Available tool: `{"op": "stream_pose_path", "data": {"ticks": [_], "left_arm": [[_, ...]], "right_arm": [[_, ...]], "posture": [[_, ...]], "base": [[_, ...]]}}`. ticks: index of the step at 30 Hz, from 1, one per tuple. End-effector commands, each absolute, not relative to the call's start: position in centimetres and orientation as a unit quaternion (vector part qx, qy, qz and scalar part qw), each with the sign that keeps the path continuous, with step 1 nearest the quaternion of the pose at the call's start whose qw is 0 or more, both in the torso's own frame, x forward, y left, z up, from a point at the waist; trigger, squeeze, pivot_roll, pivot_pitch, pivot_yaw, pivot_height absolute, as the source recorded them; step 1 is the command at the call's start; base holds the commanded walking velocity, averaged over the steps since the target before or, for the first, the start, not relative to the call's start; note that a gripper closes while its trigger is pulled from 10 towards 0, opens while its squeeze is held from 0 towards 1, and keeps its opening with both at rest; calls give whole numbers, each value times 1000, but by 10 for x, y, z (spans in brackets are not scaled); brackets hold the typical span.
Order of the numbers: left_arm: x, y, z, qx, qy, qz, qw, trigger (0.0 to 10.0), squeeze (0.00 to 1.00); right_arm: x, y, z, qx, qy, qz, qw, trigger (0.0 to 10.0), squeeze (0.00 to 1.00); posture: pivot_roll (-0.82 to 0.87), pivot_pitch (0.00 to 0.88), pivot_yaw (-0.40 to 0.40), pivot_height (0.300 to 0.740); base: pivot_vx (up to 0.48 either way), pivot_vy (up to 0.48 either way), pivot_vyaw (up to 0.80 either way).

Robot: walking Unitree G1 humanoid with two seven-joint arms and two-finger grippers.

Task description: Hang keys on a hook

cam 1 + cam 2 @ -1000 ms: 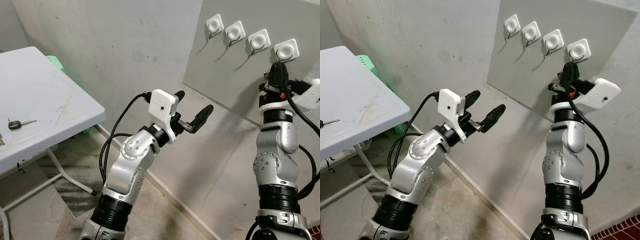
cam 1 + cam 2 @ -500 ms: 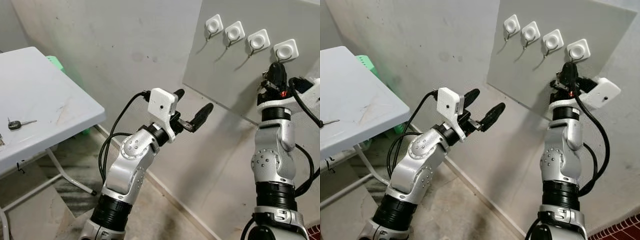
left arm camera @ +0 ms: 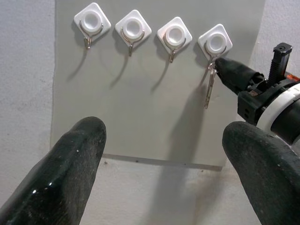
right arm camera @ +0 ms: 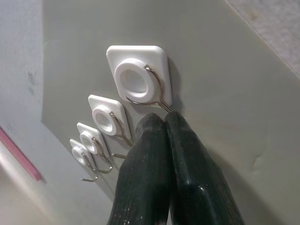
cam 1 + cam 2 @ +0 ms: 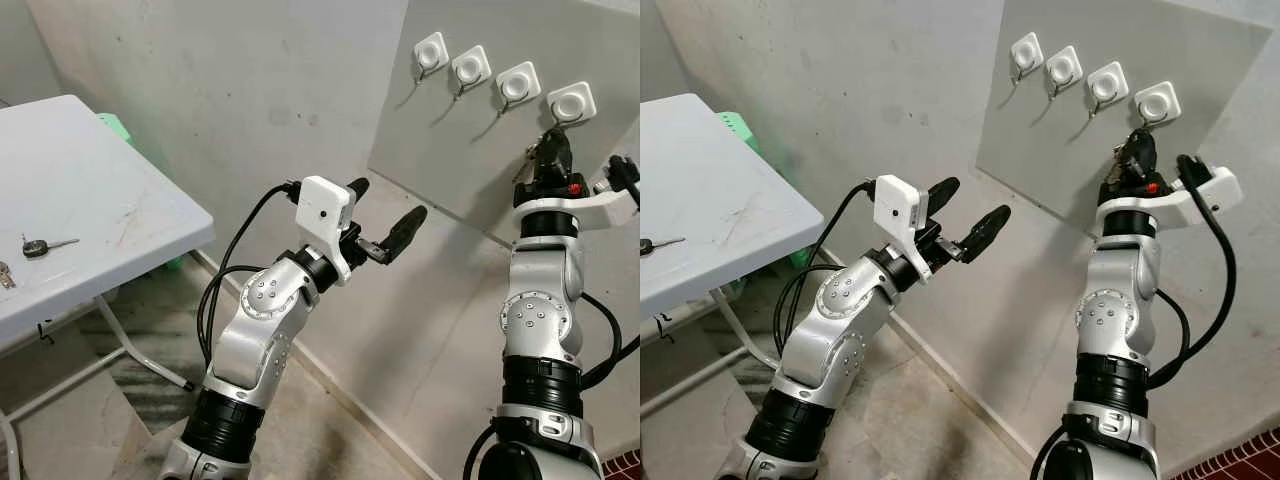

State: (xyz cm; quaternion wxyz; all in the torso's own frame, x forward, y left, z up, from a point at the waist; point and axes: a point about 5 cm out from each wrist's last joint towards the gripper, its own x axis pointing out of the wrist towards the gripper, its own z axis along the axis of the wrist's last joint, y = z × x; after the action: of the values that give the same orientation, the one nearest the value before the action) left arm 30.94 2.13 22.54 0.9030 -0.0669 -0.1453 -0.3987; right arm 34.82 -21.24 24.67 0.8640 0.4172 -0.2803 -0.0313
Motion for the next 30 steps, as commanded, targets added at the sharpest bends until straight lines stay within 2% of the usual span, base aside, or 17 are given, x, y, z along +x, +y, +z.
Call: {"op": "stream_pose_path", "data": {"ticks": [1, 4, 8, 10, 11, 13, 20, 21, 22, 25, 27, 30], "left_arm": [[307, 19, 229, -69, -150, -402, 901, 10000, 0], [306, 19, 229, -69, -150, -401, 901, 10000, 0], [306, 19, 229, -69, -150, -401, 901, 10000, 0], [306, 19, 229, -69, -149, -401, 901, 10000, 0], [306, 19, 229, -70, -149, -400, 901, 10000, 0], [306, 18, 229, -70, -149, -400, 901, 10000, 0], [306, 18, 229, -71, -149, -399, 902, 10000, 0], [306, 19, 229, -71, -149, -398, 903, 10000, 0], [306, 19, 229, -71, -149, -397, 903, 10000, 0], [307, 19, 228, -71, -149, -394, 904, 10000, 0], [308, 20, 228, -72, -148, -391, 906, 10000, 0], [308, 21, 226, -73, -146, -386, 908, 10000, 0]], "right_arm": [[350, -220, 219, 454, -223, -80, 859, 10000, 0], [350, -220, 214, 496, -216, -87, 837, 10000, 0], [350, -220, 214, 500, -215, -85, 834, 10000, 0], [350, -218, 214, 524, -218, -76, 820, 10000, 0], [350, -219, 212, 555, -213, -81, 800, 10000, 0], [350, -220, 210, 564, -210, -86, 794, 10000, 0], [350, -219, 211, 532, -207, -76, 817, 10000, 0], [350, -217, 211, 531, -210, -66, 818, 10000, 196], [349, -217, 211, 532, -211, -65, 818, 10000, 1000], [348, -215, 212, 517, -213, -56, 827, 10000, 1000], [347, -211, 212, 471, -215, -44, 854, 10000, 1000], [345, -206, 211, 428, -215, -32, 877, 10000, 1000]], "posture": [[-13, 62, -79, 740], [-10, 66, -80, 740], [-10, 67, -80, 740], [-12, 68, -81, 740], [-11, 68, -82, 740], [-12, 69, -83, 740], [-12, 69, -83, 740], [-12, 69, -83, 740], [-12, 69, -84, 740], [-11, 68, -84, 740], [-12, 65, -84, 740], [-10, 62, -83, 740]], "base": [[0, 0, 0], [0, 0, 0], [0, 0, 0], [0, 0, 0], [0, 0, 0], [0, 0, 0], [0, 0, 0], [0, 0, 0], [0, 0, 0], [0, 0, 0], [0, 0, 0], [0, 0, 0]]}}
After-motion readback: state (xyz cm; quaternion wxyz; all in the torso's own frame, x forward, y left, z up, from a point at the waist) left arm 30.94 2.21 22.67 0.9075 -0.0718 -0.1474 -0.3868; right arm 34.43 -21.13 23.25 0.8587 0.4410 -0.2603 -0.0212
